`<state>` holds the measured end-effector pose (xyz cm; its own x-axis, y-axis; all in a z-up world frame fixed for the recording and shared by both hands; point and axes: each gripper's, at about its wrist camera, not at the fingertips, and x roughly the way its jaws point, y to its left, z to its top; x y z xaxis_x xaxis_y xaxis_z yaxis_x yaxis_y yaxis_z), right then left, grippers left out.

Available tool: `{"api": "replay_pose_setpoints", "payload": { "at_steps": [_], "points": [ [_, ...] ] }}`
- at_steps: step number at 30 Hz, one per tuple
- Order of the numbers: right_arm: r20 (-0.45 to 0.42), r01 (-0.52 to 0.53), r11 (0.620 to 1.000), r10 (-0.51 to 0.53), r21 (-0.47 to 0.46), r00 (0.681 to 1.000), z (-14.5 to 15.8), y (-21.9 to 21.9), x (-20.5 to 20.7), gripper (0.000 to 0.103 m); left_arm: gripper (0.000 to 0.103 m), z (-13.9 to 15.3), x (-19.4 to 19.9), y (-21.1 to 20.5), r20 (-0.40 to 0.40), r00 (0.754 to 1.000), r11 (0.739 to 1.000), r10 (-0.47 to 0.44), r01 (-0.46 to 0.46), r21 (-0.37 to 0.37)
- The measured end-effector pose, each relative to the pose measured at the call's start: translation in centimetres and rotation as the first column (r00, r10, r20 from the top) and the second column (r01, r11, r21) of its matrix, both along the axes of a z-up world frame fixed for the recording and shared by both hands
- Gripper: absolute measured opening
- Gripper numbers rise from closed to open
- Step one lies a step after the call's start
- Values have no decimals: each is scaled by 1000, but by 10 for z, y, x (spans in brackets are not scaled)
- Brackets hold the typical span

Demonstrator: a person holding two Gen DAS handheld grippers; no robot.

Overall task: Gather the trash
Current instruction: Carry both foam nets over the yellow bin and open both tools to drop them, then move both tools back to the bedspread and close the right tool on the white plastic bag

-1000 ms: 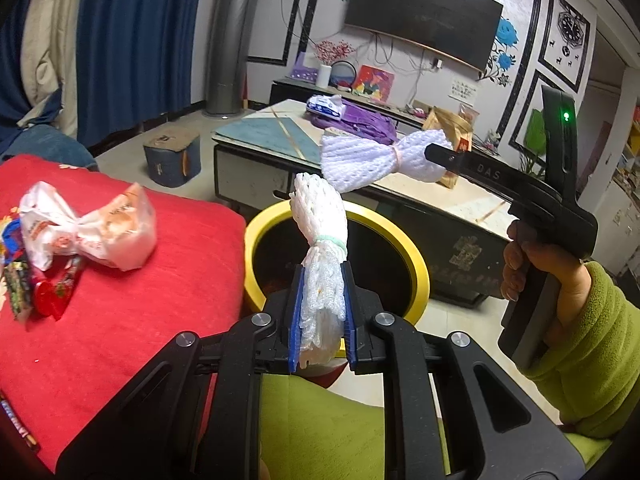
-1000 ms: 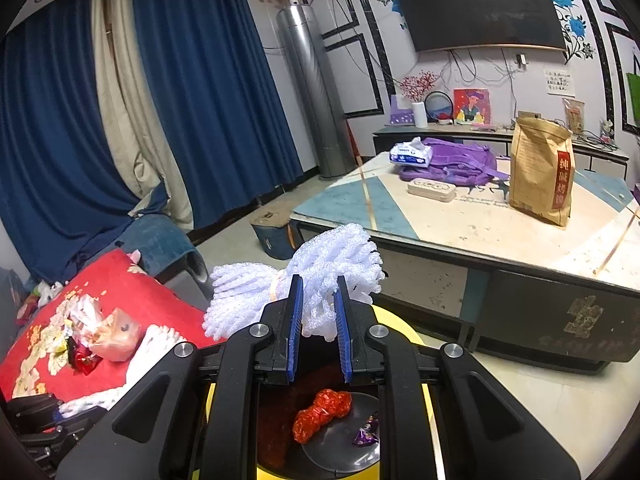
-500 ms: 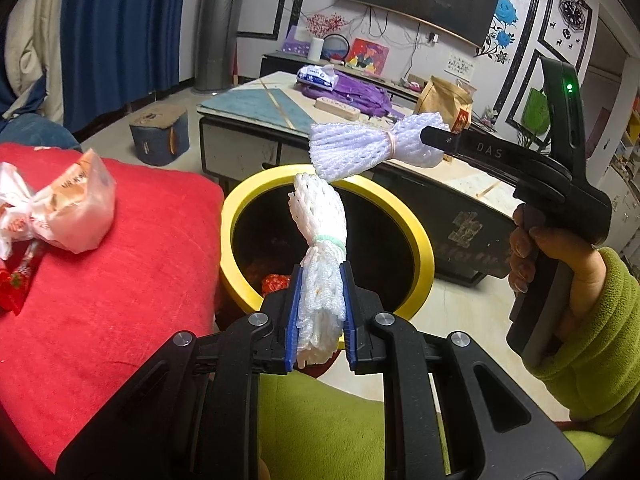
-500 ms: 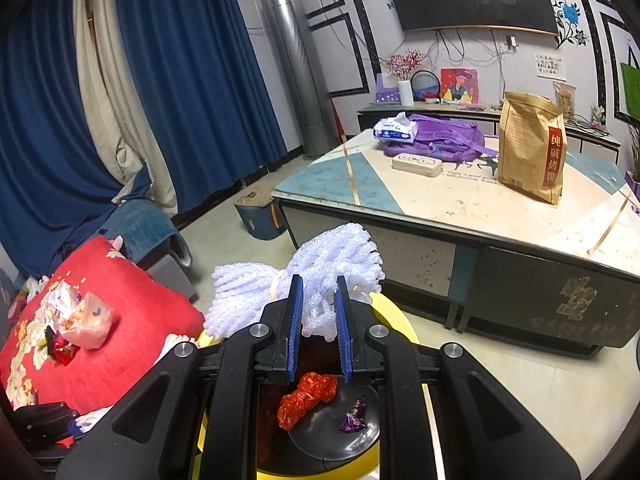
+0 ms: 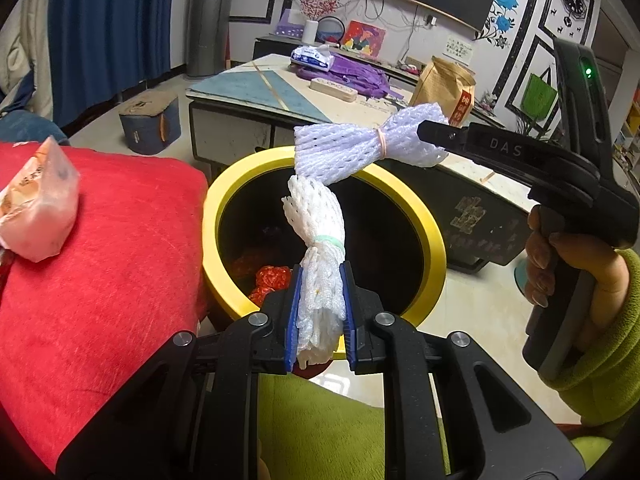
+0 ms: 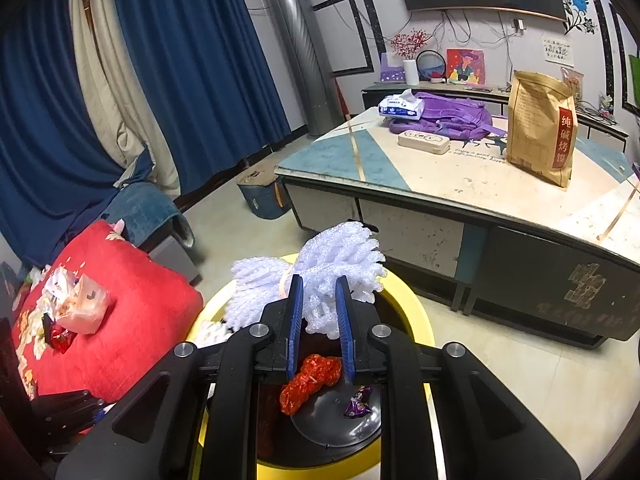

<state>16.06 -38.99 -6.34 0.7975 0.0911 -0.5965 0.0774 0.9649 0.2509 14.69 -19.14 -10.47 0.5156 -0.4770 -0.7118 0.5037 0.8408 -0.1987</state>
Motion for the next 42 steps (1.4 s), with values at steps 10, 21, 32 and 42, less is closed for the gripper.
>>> {"api": "replay_pose_setpoints", "payload": {
  "at_steps": [10, 21, 32, 42],
  "points": [
    [-22, -23, 1000, 24, 15, 999, -5, 0, 4, 17, 15, -11, 16, -9, -35, 999, 1000, -4, 4, 2],
    [-22, -19, 999, 19, 31, 1000, -7, 0, 5, 37, 58, -4, 17, 5, -14, 999, 998, 35, -36, -50],
    [31, -26, 999, 25, 41, 999, 6, 2, -4, 56, 92, 33, -2, 43, 111, 975, 979, 193, -184, -84],
    [108, -67, 997, 64, 24, 992, 30, 22, -17, 68, 92, 61, -18, 74, 220, 927, 953, 303, -291, -85]
  ]
}}
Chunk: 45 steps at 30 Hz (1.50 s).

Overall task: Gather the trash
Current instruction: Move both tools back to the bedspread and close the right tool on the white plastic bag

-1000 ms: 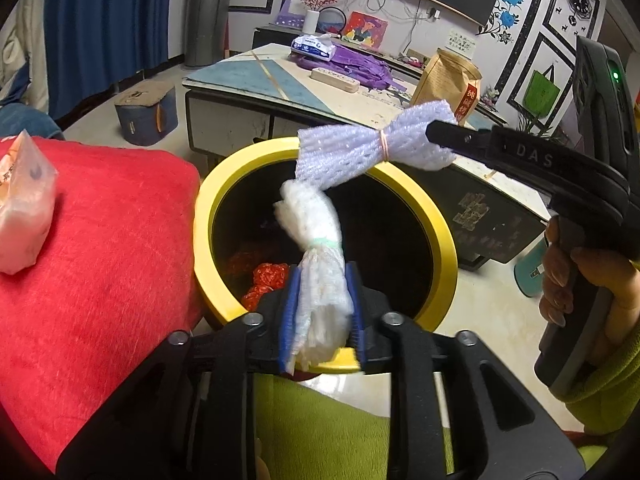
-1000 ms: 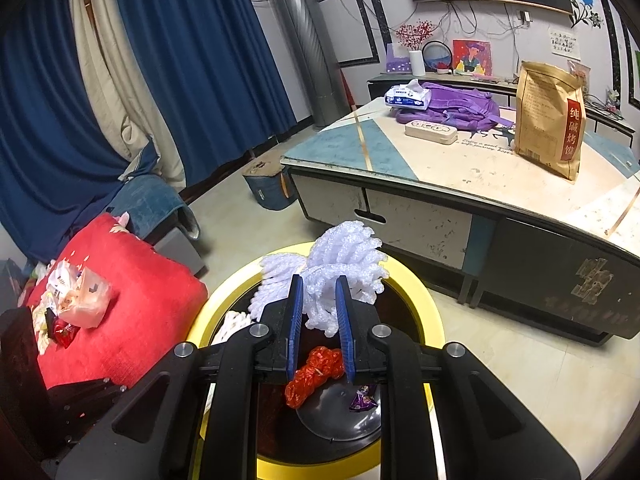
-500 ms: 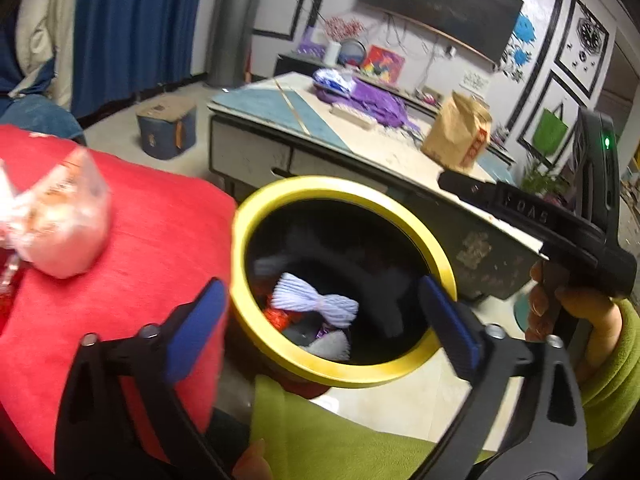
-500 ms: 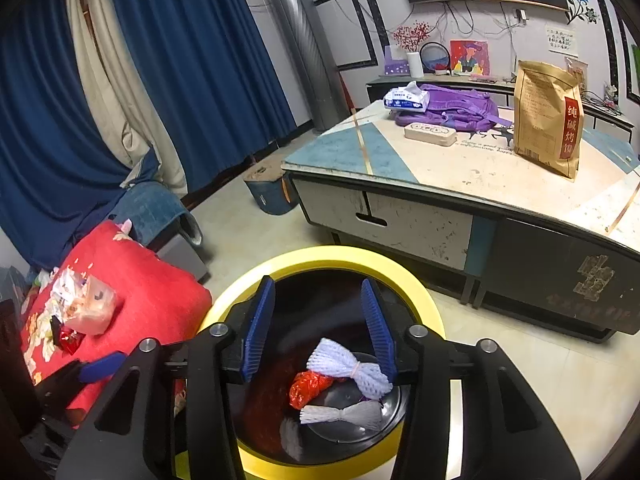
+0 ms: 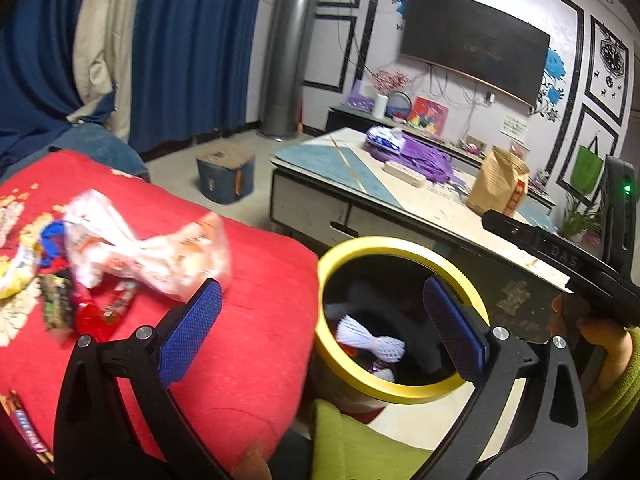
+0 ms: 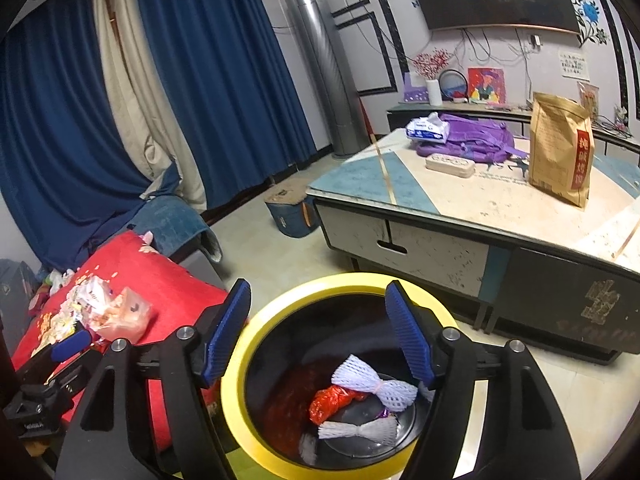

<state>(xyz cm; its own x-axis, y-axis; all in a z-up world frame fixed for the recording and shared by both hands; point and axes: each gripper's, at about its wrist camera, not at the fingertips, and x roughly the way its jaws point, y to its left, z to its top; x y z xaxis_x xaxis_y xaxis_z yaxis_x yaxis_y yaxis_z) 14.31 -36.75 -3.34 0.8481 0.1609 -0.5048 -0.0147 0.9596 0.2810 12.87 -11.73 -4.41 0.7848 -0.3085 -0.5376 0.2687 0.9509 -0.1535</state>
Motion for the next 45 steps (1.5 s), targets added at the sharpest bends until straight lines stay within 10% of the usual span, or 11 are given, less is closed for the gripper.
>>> {"api": "replay_pose_setpoints", "payload": {
  "at_steps": [16, 45],
  "points": [
    [62, -141, 990, 142, -16, 988, 22, 57, -13, 74, 92, 19, -21, 48, 87, 986, 990, 140, -141, -3],
    [11, -456, 876, 463, -155, 886, 18, 197, -8, 79, 92, 9, -24, 155, 0, 907, 904, 422, -420, -74]
  ]
}}
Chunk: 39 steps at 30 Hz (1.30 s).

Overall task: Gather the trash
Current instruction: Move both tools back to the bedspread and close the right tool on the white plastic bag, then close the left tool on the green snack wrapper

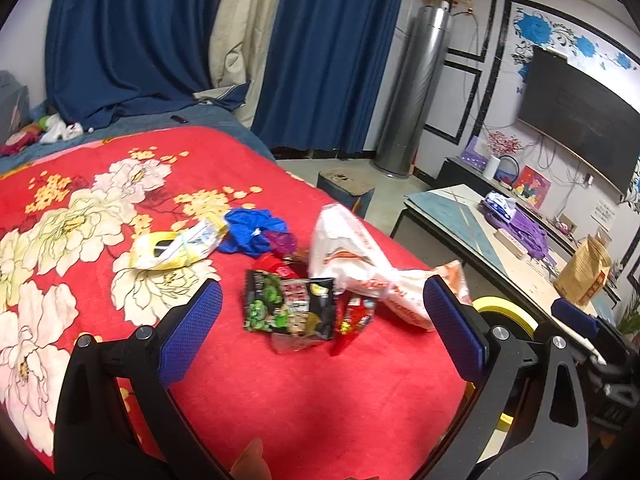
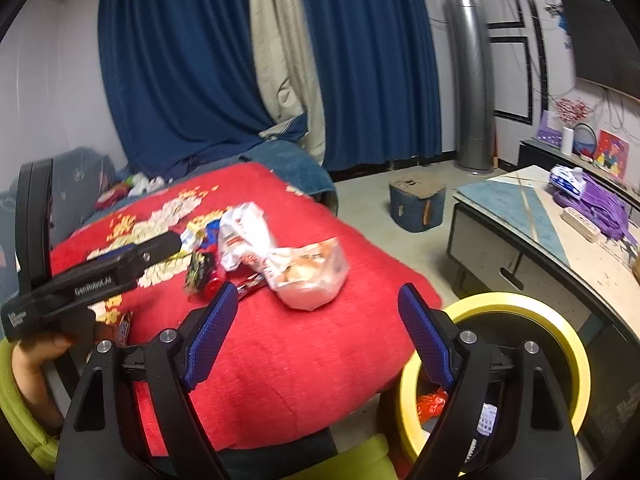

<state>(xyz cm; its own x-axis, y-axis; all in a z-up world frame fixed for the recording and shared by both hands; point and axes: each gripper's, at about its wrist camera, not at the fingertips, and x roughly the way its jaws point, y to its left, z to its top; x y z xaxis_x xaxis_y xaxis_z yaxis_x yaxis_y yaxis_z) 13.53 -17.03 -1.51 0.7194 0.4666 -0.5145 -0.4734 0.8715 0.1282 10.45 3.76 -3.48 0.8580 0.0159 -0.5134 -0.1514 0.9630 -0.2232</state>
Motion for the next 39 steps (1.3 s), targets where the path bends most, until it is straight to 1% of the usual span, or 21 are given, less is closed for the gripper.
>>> {"api": "replay_pose_setpoints", "payload": {
  "at_steps": [1, 3, 5, 6, 8, 10, 16, 19, 20, 21, 23, 25, 27, 29, 30, 31, 33, 36, 39],
  "points": [
    [2, -14, 1000, 14, -12, 1000, -2, 5, 1, 79, 92, -1, 0, 3, -6, 1000, 1000, 6, -6, -4],
    [6, -43, 998, 43, -36, 999, -5, 16, 4, 73, 92, -4, 1, 9, -20, 1000, 1000, 17, -17, -11],
    [2, -64, 997, 64, -53, 998, -8, 25, 8, 66, 92, -8, 4, 15, -39, 999, 999, 23, -24, -21],
    [-3, -71, 996, 71, -55, 997, -9, 28, 11, 64, 92, -9, 5, 17, -49, 998, 999, 25, -27, -27],
    [-22, -84, 994, 83, -70, 996, -14, 37, 19, 55, 92, -15, 10, 22, -75, 997, 999, 25, -29, -43],
    [-32, -99, 992, 97, -82, 995, -18, 45, 25, 50, 92, -20, 14, 26, -100, 995, 998, 23, -28, -50],
    [-58, -131, 982, 124, -137, 991, -31, 64, 41, 40, 92, -36, 29, 33, -164, 986, 995, 10, -26, -97],
    [-79, -134, 978, 122, -161, 989, -38, 70, 47, 24, 92, -40, 35, 34, -175, 985, 994, 4, -24, -110],
    [-86, -131, 978, 118, -163, 989, -39, 70, 48, 20, 92, -42, 37, 33, -178, 984, 993, 1, -21, -115],
    [-95, -132, 978, 117, -161, 988, -41, 70, 49, 19, 92, -43, 39, 33, -182, 983, 993, -3, -19, -118],
    [-114, -136, 979, 119, -151, 986, -45, 70, 50, 12, 92, -45, 42, 33, -187, 982, 993, -8, -15, -121],
    [-124, -135, 980, 118, -144, 985, -48, 68, 51, 8, 92, -48, 45, 34, -194, 981, 991, -14, -13, -135],
    [-132, -132, 983, 115, -126, 984, -49, 65, 49, 8, 91, -50, 47, 35, -198, 980, 988, -22, -8, -153],
    [-139, -128, 986, 113, -108, 984, -48, 62, 49, 7, 79, -53, 48, 35, -205, 978, 986, -31, -3, -166],
    [-140, -126, 987, 111, -102, 984, -48, 61, 48, 7, 76, -54, 48, 35, -210, 977, 986, -34, -2, -168],
    [-140, -123, 988, 110, -91, 984, -48, 59, 47, 7, 70, -55, 48, 35, -213, 976, 986, -38, 1, -169],
    [-141, -120, 990, 109, -74, 984, -48, 56, 46, 7, 67, -55, 47, 33, -213, 976, 985, -44, 7, -172],
    [-142, -113, 993, 106, -44, 984, -46, 52, 43, 6, 60, -54, 45, 33, -210, 977, 986, -47, 12, -165],
    [-141, -106, 994, 102, -23, 985, -43, 49, 41, 6, 54, -55, 43, 36, -206, 977, 985, -54, 18, -173]
  ]
}}
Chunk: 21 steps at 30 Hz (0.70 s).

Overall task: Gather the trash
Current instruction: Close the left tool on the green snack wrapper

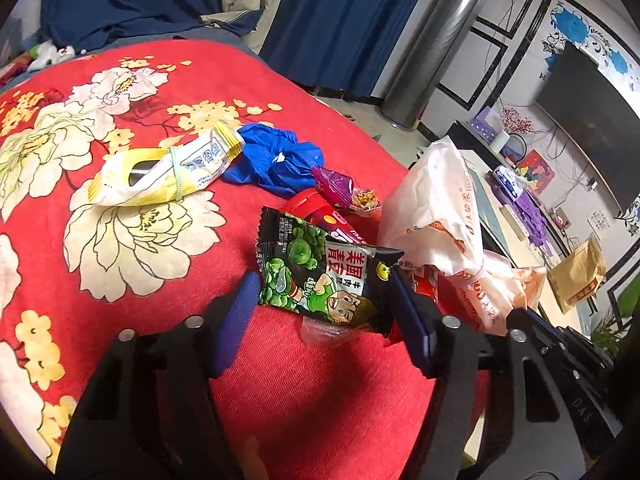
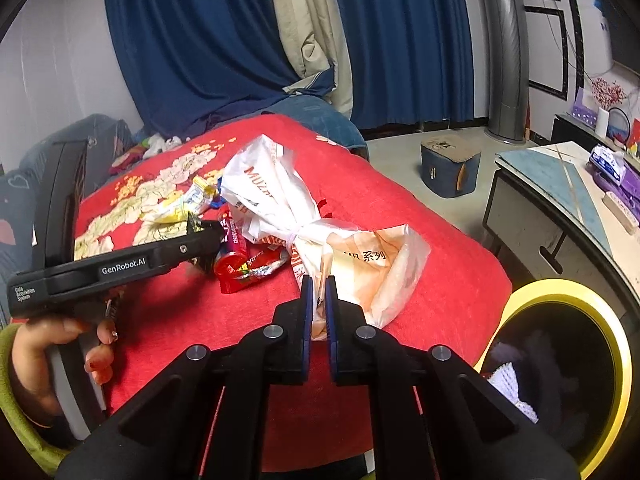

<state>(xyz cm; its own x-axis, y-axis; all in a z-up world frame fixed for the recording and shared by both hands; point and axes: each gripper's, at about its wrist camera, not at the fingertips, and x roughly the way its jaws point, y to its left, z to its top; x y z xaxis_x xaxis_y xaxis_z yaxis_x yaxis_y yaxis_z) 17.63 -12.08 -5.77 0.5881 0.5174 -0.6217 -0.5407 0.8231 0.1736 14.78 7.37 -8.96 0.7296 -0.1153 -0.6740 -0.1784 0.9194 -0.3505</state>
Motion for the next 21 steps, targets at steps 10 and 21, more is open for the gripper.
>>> {"api": "replay_pose_setpoints", "payload": {
  "at_steps": [10, 21],
  "points": [
    [42, 33, 996, -37, 87, 998, 19, -17, -8, 4, 33, 3, -10, 5, 13, 1000, 1000, -14, 15, -18],
    [71, 36, 992, -44, 122, 996, 30, -25, -12, 1, 1, 8, -15, 11, 28, 999, 998, -28, 29, -48]
  ]
}}
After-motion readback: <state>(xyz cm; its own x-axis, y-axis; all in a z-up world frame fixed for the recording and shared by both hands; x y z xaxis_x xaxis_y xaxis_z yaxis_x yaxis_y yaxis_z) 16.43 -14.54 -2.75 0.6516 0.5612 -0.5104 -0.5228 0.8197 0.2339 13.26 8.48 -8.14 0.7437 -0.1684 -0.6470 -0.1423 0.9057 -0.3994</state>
